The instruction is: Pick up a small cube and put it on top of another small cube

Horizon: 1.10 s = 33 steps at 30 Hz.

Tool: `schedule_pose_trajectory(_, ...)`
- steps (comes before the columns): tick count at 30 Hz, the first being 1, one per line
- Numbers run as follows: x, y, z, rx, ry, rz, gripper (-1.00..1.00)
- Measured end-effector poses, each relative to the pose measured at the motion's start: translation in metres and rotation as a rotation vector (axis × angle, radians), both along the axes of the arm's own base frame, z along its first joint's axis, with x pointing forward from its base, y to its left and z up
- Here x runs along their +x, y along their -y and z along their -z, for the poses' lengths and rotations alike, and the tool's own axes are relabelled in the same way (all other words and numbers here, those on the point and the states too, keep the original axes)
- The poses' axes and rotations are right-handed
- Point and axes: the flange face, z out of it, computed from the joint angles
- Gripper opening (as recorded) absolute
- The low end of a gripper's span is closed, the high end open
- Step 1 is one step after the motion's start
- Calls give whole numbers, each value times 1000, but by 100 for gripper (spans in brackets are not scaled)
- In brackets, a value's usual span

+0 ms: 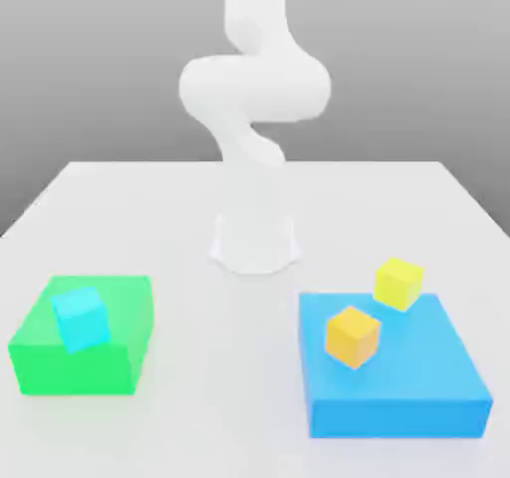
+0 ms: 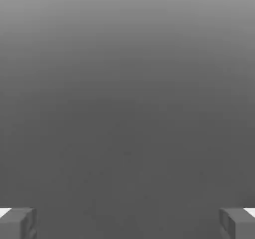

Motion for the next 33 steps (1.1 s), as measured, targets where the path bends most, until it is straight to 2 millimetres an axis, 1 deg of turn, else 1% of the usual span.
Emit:
schedule_pose_trajectory(4, 48, -29, 39, -30, -90, -79, 0)
schedule_pose_trajectory(8, 89, -62, 84, -61, -175, -158, 0)
schedule_pose_trajectory(12, 123, -98, 134, -93, -259, -238, 0)
schedule_pose_trajectory(16, 148, -137, 191, -127, -342, -320, 0)
schedule_pose_trajectory(20, 161, -184, 253, -165, -423, -416, 0)
schedule_pose_trajectory(25, 170, -227, 336, -208, -525, -509, 0)
schedule_pose_trajectory(29, 164, -263, 406, -245, -606, -592, 0)
schedule_pose_trajectory(33, 148, -296, 478, -282, -685, -673, 0)
